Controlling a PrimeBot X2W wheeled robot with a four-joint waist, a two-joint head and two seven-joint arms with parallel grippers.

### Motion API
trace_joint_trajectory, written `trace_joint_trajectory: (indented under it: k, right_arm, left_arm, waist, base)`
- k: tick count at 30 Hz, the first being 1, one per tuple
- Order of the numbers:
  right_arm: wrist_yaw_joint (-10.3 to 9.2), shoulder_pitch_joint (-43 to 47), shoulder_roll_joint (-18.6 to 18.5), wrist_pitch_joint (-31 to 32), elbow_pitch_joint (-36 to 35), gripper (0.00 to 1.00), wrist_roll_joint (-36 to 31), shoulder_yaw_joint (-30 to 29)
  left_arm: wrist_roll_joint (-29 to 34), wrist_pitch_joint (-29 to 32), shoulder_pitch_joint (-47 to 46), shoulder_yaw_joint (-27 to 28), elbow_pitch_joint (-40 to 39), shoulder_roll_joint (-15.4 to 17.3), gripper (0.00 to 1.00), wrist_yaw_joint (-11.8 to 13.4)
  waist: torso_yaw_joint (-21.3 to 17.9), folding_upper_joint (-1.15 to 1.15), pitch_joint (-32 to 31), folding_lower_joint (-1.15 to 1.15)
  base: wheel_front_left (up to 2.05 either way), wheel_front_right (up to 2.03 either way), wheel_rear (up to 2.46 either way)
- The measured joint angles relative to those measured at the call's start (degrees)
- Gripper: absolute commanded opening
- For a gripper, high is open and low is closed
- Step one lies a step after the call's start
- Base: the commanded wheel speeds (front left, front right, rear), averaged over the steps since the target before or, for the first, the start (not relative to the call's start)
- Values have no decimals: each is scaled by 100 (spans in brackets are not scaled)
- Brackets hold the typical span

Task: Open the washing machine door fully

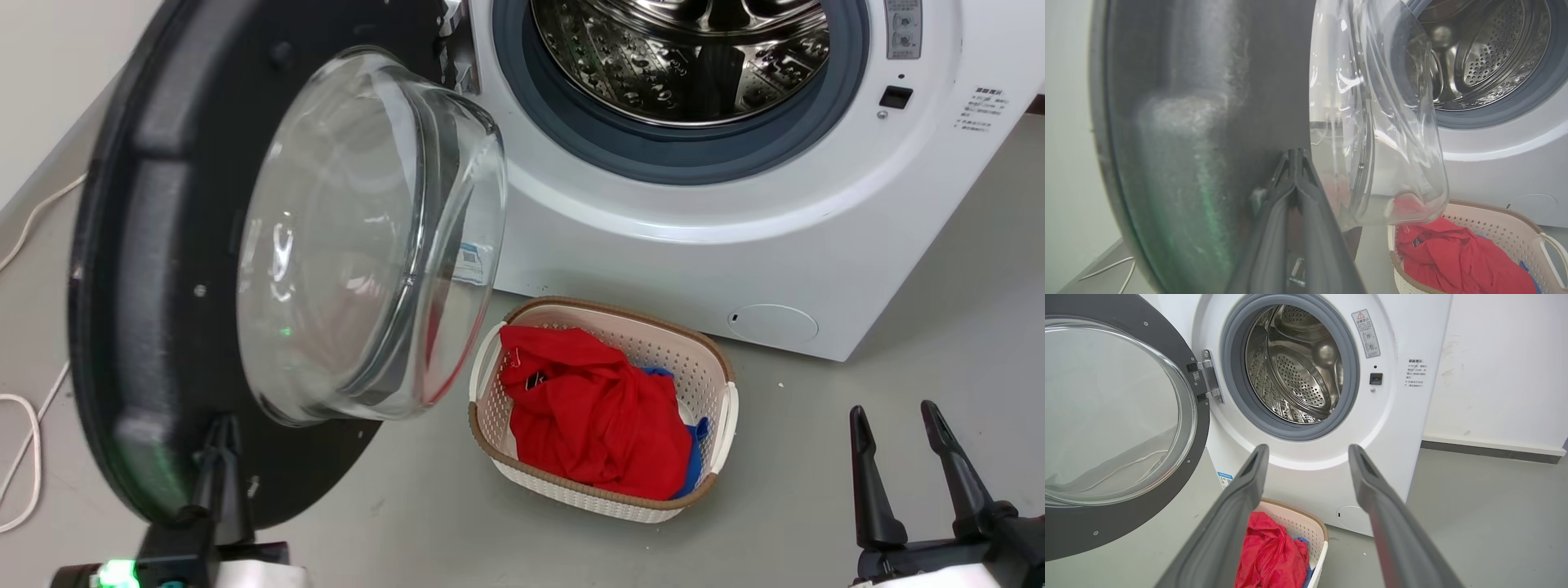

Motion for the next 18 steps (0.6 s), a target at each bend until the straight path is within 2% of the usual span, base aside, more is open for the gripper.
trace_joint_trajectory:
  k: [12, 18]
  right_arm:
    - [1, -149, 0, 0, -74, 100, -119, -8]
    - [1, -205, 0, 0, -91, 100, -160, -26]
  left_arm:
    - [-123, 0, -358, 904, 140, 122, 0, 100]
    - [-258, 0, -633, 1396, 448, 196, 0, 40]
  waist:
    - [-95, 0, 293, 0]
    - [-137, 0, 450, 0]
  base:
    - [0, 0, 0]
    - [0, 0, 0]
